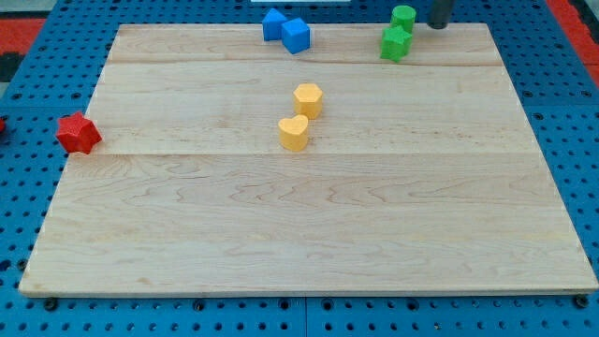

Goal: Slide the green star to right a bit

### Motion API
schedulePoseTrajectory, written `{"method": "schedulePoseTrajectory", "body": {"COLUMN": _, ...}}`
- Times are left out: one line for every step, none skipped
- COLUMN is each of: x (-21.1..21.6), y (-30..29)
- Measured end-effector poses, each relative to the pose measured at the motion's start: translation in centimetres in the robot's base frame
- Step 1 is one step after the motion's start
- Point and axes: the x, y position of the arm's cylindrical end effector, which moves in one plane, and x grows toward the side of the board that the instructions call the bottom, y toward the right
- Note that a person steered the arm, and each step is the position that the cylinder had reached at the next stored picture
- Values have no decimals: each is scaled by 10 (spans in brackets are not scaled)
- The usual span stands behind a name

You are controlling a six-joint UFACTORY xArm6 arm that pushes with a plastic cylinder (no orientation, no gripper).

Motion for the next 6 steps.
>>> {"method": "schedulePoseTrajectory", "body": {"x": 17, "y": -55}}
{"method": "schedulePoseTrajectory", "body": {"x": 77, "y": -94}}
{"method": "schedulePoseTrajectory", "body": {"x": 95, "y": -95}}
{"method": "schedulePoseTrajectory", "body": {"x": 69, "y": -132}}
{"method": "schedulePoseTrajectory", "body": {"x": 4, "y": -125}}
{"method": "schedulePoseTrajectory", "body": {"x": 20, "y": -37}}
